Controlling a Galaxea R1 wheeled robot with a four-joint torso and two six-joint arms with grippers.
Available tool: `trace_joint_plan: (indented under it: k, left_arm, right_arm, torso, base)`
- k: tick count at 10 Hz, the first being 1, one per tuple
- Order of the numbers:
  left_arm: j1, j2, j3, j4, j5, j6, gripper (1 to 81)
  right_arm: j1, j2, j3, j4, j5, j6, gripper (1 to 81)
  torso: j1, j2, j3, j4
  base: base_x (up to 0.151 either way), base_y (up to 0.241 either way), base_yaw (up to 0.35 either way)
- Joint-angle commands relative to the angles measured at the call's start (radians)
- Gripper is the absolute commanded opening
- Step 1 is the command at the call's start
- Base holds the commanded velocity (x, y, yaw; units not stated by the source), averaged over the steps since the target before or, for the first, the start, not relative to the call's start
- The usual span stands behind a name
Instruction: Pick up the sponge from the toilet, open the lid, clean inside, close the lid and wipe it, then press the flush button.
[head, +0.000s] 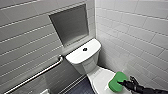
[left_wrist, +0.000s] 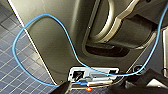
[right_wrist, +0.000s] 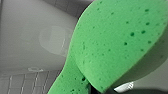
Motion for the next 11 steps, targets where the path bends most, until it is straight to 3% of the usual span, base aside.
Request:
trace_joint_plan:
  k: [1, 4, 5, 6, 7, 9, 11]
  left_arm:
    - [0.013, -0.014, -0.004, 0.003, 0.103, 0.005, 81.1]
    - [0.013, -0.017, -0.004, 0.003, 0.103, 0.003, 81.1]
    - [0.013, -0.017, -0.004, 0.003, 0.103, 0.003, 81.1]
    - [0.013, -0.017, -0.004, 0.003, 0.103, 0.003, 81.1]
    - [0.013, -0.017, -0.004, 0.005, 0.103, 0.003, 81.1]
    - [0.019, -0.02, -0.004, 0.003, 0.103, 0.002, 81.1]
    - [0.022, -0.028, -0.004, -0.003, 0.103, 0.002, 81.1]
  right_arm:
    - [0.15, 0.049, -0.054, -0.023, -0.116, 0.005, 1.0]
    - [0.184, 0.154, -0.17, -0.023, -0.152, 0.005, 1.0]
    - [0.193, 0.191, -0.227, -0.018, -0.152, 0.008, 1.0]
    - [0.203, 0.254, -0.332, 0.021, -0.154, 0.008, 1.0]
    - [0.21, 0.314, -0.437, 0.034, -0.157, 0.007, 1.0]
    - [0.212, 0.415, -0.609, 0.034, -0.157, 0.007, 1.0]
    - [0.193, 0.466, -0.681, 0.025, -0.155, 0.007, 1.0]
  torso:
    - [0.0, 0.0, 0.0, 0.092]
    - [0.0, 0.0, 0.0, 0.193]
    - [0.0, 0.0, 0.0, 0.133]
    - [0.0, 0.0, 0.0, 0.161]
    - [0.0, 0.0, 0.0, 0.175]
    - [0.0, 0.0, 0.0, 0.177]
    - [0.0, 0.0, 0.0, 0.177]
  base:
    - [0.0, 0.0, 0.0]
    - [0.0, 0.0, 0.0]
    - [0.0, 0.0, 0.0]
    - [0.0, 0.0, 0.0]
    - [0.0, 0.0, 0.0]
    - [0.0, 0.0, 0.0]
    - [0.0, 0.0, 0.0]
